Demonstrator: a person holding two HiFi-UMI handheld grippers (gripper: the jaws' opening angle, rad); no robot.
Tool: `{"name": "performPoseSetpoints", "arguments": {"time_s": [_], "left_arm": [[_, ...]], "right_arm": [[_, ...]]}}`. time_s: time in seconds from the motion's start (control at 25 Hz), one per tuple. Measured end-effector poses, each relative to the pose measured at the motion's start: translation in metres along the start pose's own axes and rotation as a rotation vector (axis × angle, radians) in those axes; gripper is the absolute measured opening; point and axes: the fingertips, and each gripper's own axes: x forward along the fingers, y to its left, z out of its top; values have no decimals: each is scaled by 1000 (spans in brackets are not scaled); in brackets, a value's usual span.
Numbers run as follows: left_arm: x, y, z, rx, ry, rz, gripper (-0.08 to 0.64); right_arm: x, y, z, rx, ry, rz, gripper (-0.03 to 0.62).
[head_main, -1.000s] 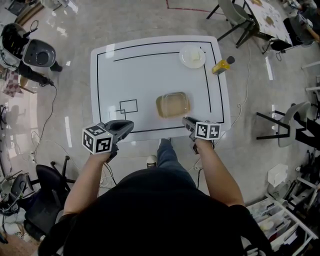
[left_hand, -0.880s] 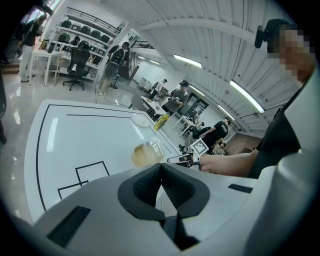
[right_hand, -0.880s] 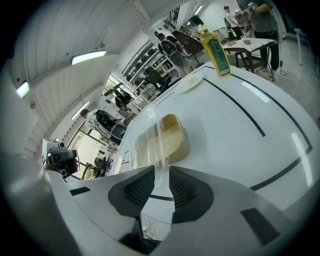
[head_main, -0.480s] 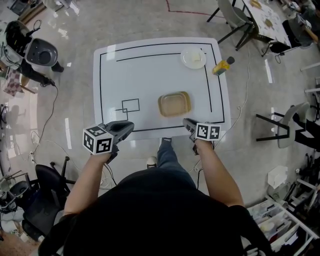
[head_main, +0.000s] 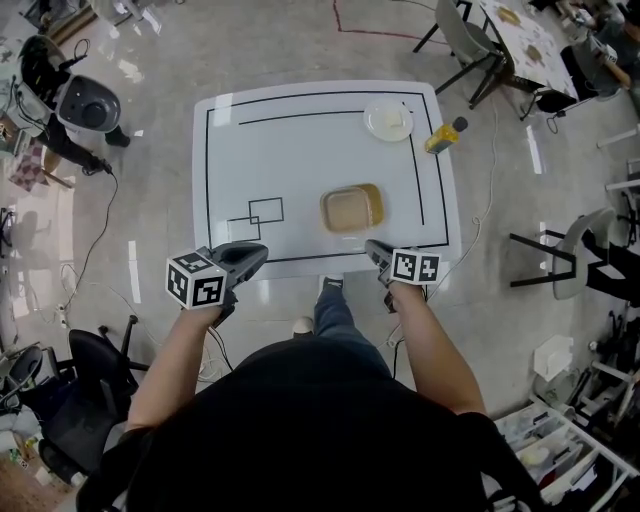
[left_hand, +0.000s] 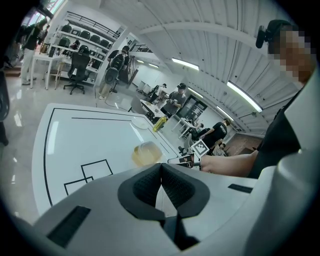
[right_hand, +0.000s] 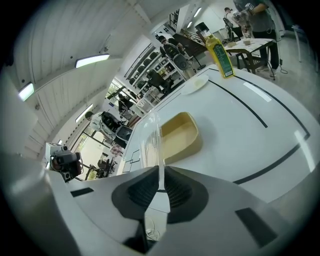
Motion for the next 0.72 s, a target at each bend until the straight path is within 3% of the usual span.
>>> {"name": "performPoseSetpoints", "arguments": {"time_s": [0.72], "left_arm": [[-41, -24, -17, 26, -36, 11, 23]], "right_arm": [[-20, 38, -27, -1, -21, 34, 44]]}}
